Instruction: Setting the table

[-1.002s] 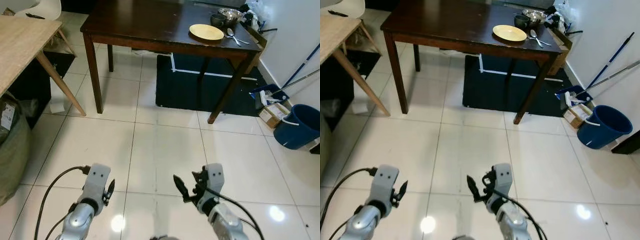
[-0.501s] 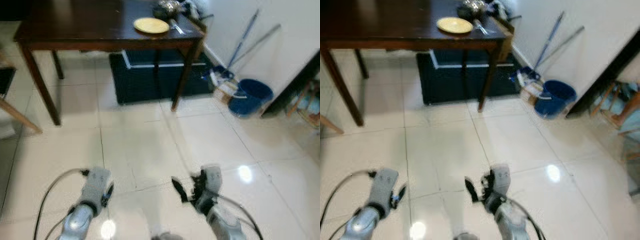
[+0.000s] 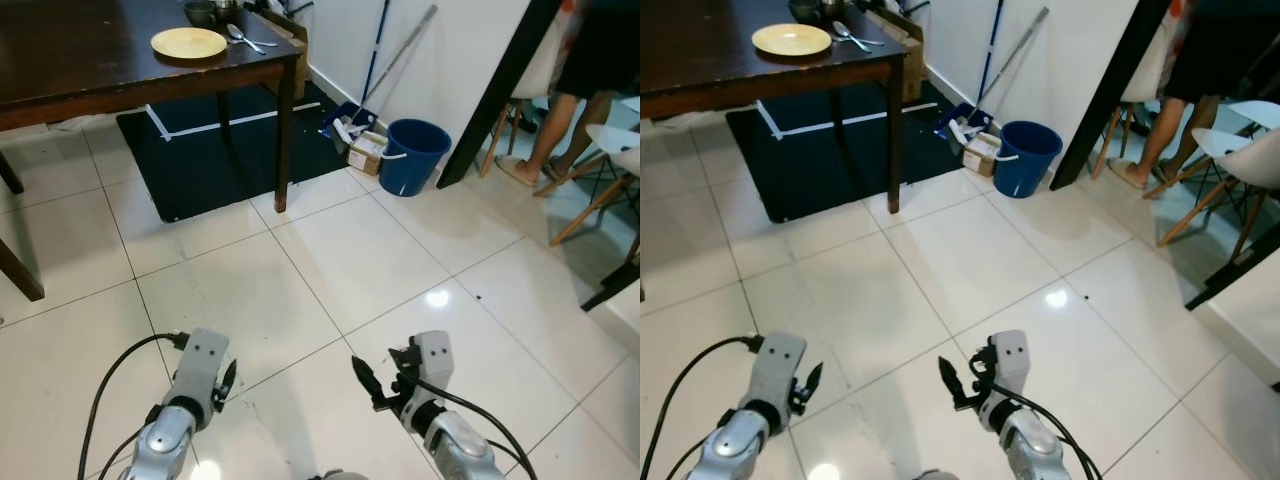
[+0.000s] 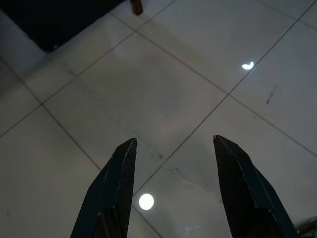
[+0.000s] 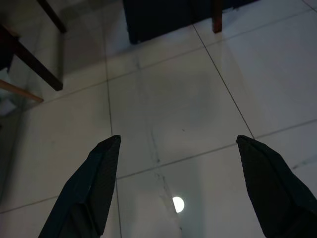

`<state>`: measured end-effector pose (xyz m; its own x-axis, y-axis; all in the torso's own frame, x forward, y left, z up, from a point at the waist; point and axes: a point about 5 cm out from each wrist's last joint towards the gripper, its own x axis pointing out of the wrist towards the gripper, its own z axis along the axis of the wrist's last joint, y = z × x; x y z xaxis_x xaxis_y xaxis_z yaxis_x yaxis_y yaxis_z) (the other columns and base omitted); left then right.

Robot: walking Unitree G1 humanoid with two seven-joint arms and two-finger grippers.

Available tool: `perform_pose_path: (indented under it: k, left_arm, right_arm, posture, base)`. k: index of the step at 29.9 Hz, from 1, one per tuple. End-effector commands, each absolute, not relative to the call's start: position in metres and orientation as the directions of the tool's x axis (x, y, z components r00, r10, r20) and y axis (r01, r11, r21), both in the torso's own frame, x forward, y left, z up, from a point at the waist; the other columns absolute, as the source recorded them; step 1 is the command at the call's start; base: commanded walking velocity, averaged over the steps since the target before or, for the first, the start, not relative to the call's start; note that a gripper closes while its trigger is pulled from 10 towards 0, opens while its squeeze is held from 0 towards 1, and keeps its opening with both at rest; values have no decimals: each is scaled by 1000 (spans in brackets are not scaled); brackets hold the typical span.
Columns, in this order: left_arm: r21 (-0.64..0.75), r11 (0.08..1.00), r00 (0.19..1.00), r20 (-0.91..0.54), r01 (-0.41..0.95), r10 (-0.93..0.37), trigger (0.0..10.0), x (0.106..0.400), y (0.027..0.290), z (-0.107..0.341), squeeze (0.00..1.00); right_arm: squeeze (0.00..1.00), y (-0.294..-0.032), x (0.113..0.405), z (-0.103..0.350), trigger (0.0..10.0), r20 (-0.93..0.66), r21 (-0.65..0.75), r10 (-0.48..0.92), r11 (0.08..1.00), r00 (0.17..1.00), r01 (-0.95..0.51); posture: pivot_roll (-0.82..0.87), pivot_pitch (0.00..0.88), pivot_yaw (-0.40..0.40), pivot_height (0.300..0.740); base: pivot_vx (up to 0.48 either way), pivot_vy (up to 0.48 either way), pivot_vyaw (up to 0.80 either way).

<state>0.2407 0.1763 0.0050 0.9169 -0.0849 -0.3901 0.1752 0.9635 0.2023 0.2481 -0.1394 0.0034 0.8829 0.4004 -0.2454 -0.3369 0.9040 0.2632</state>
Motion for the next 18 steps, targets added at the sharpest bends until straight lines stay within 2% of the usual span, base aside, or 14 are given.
perform_pose_path:
  k: [1,5,18]
  left_arm:
    - [215,961,912,-403,174,-75,10000,235,177,0,0]
    - [276,952,940,-341,132,-31,10000,240,179,7,0]
    - [360,915,968,-228,181,-102,10000,256,166,28,0]
  right_arm:
    - [0,-140,245,1,10000,-255,257,401,905,880,-338]
    - [0,-136,251,9,10000,-224,245,408,903,885,-354]
    - [0,-135,256,14,10000,-203,237,403,904,892,-354]
  posture:
    - [-123,11,-29,740]
    - [-130,12,-32,740]
    - [-129,6,-25,740]
  base:
    - [0,0,0]
    - [463,0,0]
    - [445,0,0]
